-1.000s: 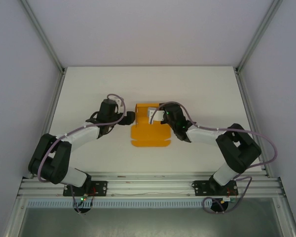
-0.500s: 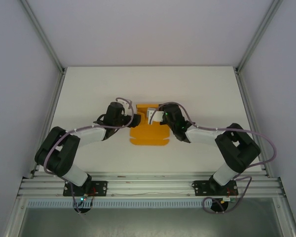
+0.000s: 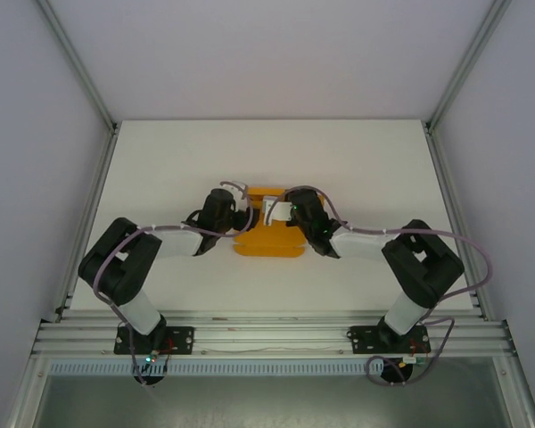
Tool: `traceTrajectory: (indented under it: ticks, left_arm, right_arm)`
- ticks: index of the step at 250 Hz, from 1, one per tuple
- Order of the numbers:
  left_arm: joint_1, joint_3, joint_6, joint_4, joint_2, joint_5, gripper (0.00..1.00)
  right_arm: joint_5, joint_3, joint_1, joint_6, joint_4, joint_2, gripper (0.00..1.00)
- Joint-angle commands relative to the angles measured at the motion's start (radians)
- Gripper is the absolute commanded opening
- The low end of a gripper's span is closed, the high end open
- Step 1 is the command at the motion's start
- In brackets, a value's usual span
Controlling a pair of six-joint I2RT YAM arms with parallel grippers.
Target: Assemble paper box
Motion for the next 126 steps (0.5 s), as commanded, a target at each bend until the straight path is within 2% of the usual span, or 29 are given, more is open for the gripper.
traceTrajectory:
  ticks: [1,30,42,79,102,126]
  left_arm:
    - [-0.007,0.005,0.023,0.071,0.016,-0.033,0.73]
    - [-0.024,0.011,0.04,0.105,0.029,-0.049,0.72]
    - [-0.028,0.019,0.042,0.103,0.036,-0.042,0.69]
    - [-0.03,0.035,0.033,0.134,0.066,-0.035,0.68]
    - [-0.032,0.043,0.028,0.134,0.07,-0.049,0.63]
    - [-0.033,0.056,0.031,0.129,0.075,-0.074,0.53]
  right_arm:
    - [-0.006,0.01,0.017,0.019,-0.13,0.03,0.0]
    - [-0.039,0.013,0.022,0.053,-0.147,0.035,0.0]
    - [-0.036,0.023,0.022,0.055,-0.169,0.046,0.0]
    - [-0.015,0.022,0.028,0.035,-0.154,0.088,0.0]
    - [-0.006,0.026,0.037,0.054,-0.157,0.09,0.0]
    - [-0.021,0.025,0.037,0.063,-0.161,0.079,0.0]
